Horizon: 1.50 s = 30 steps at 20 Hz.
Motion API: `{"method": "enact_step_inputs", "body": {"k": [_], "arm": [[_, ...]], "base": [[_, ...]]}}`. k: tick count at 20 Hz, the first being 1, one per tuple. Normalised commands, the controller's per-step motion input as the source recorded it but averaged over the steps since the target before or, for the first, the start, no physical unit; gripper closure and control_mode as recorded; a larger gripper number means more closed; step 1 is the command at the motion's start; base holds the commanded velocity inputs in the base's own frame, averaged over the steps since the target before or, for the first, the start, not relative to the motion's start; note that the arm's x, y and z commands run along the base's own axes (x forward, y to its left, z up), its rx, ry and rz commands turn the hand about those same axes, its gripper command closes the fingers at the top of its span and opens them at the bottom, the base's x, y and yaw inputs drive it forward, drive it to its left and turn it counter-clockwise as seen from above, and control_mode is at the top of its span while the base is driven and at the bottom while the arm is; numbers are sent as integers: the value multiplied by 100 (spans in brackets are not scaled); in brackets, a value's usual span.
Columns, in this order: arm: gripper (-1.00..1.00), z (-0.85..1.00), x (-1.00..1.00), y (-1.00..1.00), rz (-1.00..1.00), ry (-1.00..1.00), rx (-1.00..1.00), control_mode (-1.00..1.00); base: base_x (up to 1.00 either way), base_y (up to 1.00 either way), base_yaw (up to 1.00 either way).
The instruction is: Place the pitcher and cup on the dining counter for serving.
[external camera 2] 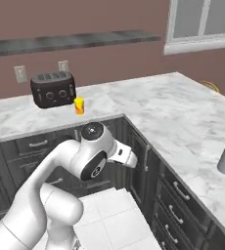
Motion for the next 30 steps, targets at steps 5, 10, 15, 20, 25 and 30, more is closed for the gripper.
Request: {"method": "enact_step_inputs", "body": {"k": [5,10,15,20,25,30], "arm": [[-100,0,0,0,0,0,0,100],[-100,0,0,0,0,0,0,100],[-100,0,0,0,0,0,0,100],[-100,0,0,0,0,0,0,100],[-100,0,0,0,0,0,0,100],[-100,0,0,0,0,0,0,100]], "base": [[8,19,66],[58,0,0],[66,0,0],[62,-3,12],[30,-68,36],[38,-67,35]]}}
